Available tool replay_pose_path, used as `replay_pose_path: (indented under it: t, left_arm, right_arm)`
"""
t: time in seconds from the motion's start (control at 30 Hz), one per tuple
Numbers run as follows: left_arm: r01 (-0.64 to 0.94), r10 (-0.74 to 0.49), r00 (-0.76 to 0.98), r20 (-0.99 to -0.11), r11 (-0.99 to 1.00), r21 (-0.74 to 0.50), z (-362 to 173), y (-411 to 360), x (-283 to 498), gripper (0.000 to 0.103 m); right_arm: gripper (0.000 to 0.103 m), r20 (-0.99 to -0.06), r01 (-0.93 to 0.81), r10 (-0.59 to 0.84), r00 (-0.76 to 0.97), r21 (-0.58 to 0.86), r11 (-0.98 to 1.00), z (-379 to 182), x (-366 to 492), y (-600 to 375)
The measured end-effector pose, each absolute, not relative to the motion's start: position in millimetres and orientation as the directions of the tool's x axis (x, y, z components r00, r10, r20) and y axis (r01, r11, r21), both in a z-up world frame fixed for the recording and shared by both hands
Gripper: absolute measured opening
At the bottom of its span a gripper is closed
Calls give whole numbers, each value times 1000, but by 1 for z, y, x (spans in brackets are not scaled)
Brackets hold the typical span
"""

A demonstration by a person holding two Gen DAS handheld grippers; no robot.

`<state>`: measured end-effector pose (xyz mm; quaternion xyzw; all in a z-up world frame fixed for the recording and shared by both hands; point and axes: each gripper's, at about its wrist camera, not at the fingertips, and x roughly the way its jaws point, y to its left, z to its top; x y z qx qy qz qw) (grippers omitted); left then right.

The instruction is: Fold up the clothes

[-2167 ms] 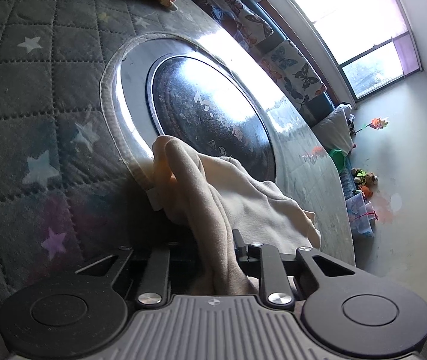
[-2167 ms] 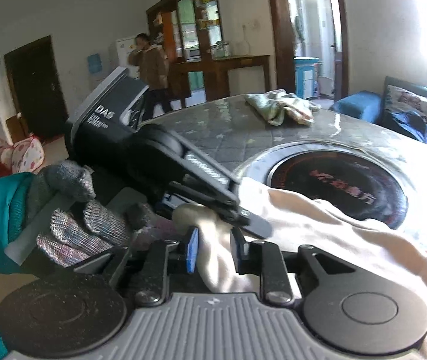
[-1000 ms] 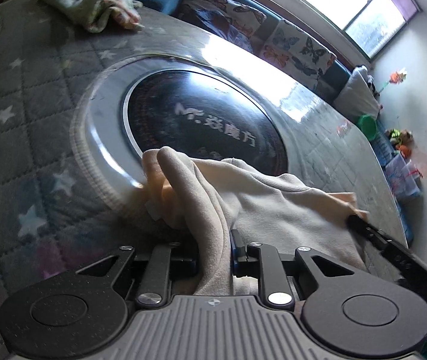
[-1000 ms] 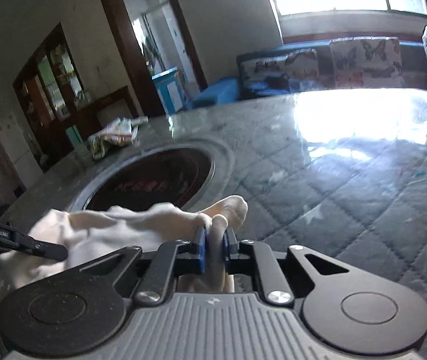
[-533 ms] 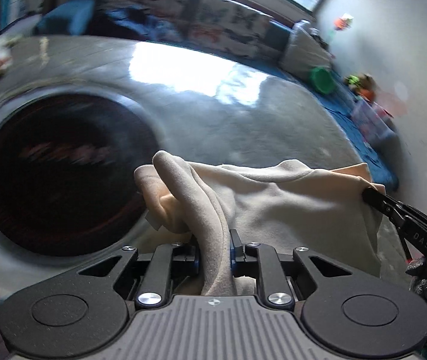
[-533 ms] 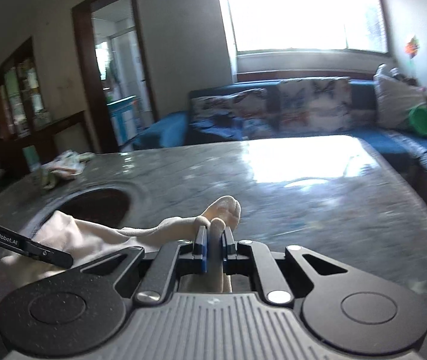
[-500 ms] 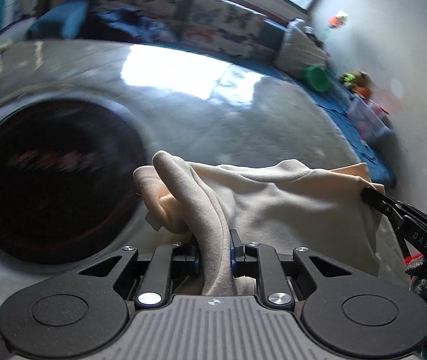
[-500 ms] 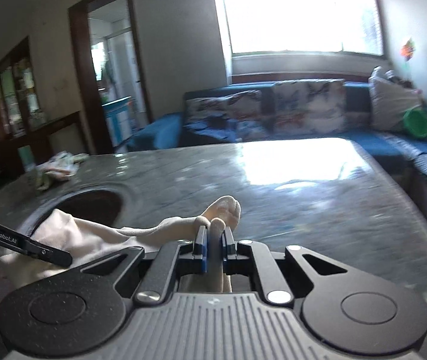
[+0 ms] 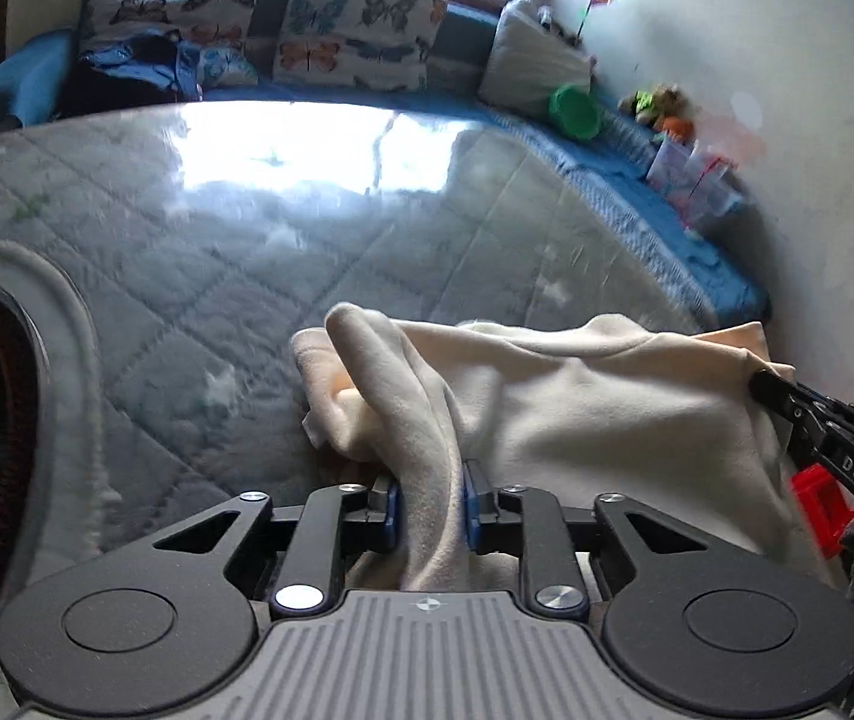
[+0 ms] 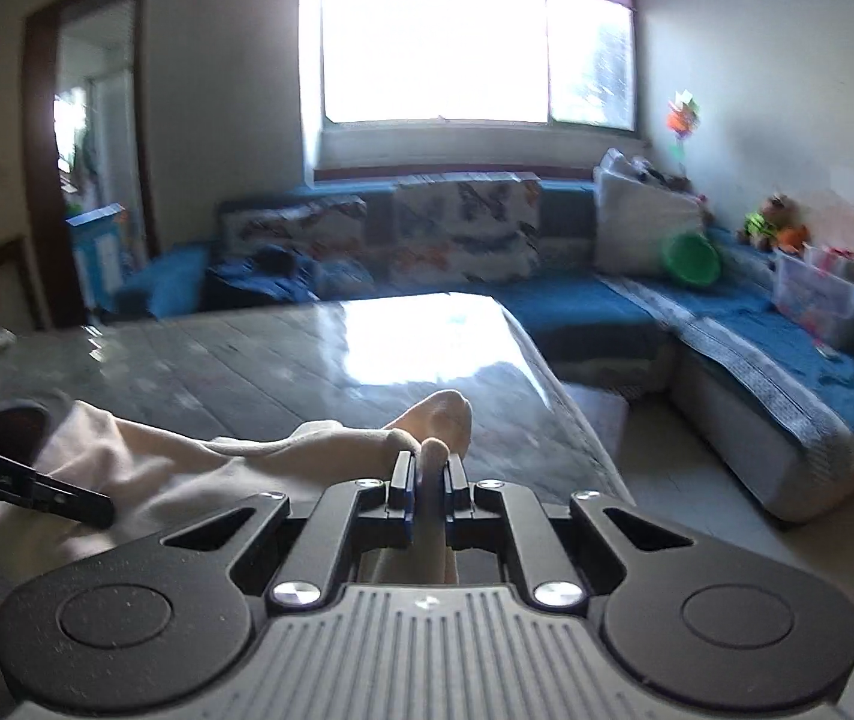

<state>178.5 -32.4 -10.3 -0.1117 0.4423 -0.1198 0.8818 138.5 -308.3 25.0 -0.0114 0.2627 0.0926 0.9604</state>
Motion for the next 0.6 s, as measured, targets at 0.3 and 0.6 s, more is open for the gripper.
replay_pose_path:
  t: [0.3,0.6]
  left_arm:
    - [67,-243,604,-759,964,-256,-7,-21,173,51]
    - [32,-180,617,-766,978,-204,-9,-23,179,59]
  right_arm:
    - [23,-555,-136,108,825,-9,991,4,148,-311]
    - [49,-579,-309,279,766,49,950,0,159,-252]
